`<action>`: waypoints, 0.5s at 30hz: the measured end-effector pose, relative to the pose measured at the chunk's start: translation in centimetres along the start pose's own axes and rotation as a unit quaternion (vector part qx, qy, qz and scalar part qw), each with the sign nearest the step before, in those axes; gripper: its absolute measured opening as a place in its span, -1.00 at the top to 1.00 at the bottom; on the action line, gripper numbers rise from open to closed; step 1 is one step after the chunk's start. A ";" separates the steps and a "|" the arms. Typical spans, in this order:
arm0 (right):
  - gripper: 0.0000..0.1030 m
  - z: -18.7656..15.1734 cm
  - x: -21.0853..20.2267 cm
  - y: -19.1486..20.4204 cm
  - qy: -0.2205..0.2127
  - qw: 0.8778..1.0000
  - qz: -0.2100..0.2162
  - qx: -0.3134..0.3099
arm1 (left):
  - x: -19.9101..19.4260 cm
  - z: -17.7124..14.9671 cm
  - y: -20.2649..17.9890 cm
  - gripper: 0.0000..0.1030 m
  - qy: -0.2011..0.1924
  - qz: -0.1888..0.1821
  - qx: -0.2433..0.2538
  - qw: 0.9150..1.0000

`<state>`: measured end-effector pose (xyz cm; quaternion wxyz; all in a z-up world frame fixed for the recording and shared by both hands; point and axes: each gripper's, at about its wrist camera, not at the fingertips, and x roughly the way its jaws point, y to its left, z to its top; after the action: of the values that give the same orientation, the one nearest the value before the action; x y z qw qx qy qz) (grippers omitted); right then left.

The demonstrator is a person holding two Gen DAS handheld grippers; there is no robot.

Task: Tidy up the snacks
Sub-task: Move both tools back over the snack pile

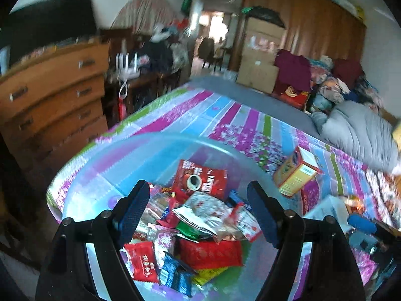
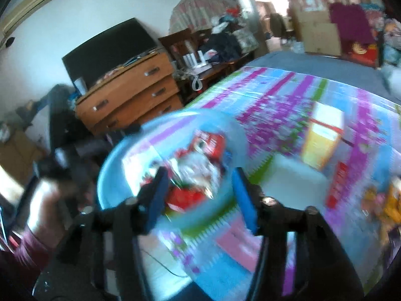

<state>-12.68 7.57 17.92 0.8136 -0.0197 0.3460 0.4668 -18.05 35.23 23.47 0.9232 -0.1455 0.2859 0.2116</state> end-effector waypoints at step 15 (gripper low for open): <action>-0.54 -19.6 -10.5 -12.8 0.090 0.971 -0.160 0.154 | -2.4 -4.5 -17.4 -0.62 0.009 -0.061 0.137 0.989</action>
<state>-16.90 -14.42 5.48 0.8367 0.0094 0.4777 0.2678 -13.67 17.63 23.86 0.9431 -0.0371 0.3107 0.1124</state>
